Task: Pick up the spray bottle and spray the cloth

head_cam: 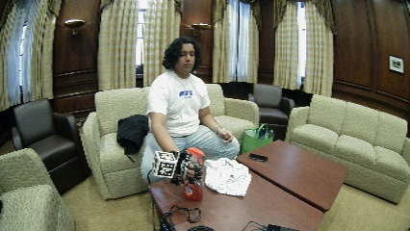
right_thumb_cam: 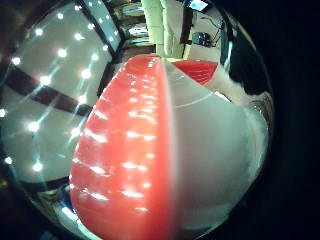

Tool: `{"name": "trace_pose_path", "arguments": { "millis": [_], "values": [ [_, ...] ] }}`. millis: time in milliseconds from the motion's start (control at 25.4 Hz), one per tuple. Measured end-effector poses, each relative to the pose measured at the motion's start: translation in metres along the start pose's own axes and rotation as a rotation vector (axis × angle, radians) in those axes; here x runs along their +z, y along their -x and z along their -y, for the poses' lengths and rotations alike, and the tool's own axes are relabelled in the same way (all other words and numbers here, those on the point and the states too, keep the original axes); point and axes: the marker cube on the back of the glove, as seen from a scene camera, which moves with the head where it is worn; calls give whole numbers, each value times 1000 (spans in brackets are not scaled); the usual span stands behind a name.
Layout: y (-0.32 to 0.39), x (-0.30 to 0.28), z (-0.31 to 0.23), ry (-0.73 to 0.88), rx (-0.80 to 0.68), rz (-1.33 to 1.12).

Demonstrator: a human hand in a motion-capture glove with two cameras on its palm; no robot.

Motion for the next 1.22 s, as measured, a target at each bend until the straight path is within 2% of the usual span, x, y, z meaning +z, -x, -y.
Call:
{"name": "trace_pose_path", "arguments": {
  "millis": [236, 550, 865, 1022, 1218],
  "values": [
    [1, 0, 3, -24, -58, -27],
    [-2, -4, 4, -150, -194, -90],
    [-1, -4, 5, -157, -192, -84],
    [13, -6, 0, -103, -175, -93],
    [58, -11, -16, 101, -222, -146]
  ]
}}
